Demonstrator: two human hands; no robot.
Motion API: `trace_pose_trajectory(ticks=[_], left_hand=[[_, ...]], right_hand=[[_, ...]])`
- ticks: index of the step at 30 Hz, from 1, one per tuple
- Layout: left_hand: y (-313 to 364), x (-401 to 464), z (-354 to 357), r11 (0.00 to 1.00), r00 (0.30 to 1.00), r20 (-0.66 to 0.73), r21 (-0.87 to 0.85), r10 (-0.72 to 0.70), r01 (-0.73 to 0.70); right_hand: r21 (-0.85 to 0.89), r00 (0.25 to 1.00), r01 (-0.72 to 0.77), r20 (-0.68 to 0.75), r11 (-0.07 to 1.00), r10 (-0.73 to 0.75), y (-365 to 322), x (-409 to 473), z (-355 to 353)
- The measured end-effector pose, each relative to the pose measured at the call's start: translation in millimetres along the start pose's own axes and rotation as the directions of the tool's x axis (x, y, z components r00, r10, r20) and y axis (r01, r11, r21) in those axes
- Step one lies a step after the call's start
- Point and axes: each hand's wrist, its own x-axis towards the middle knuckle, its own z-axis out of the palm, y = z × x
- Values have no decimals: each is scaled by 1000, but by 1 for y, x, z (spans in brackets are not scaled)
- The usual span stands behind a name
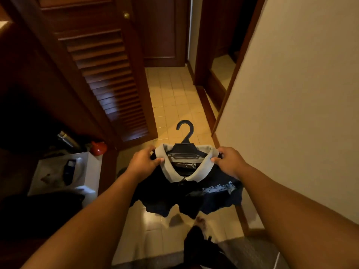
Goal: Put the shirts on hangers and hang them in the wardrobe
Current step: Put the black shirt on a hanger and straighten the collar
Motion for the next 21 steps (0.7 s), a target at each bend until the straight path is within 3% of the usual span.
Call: trace_pose_trajectory(ticks=[6, 21], left_hand=[[66, 120, -8, 1000, 997, -74, -22, -6, 5], [175, 439, -51, 997, 996, -68, -59, 49, -53]], right_hand=[[-38, 998, 62, 27, 997, -61, -12, 132, -77], [-37, 1000, 7, 3, 999, -7, -62, 441, -191]])
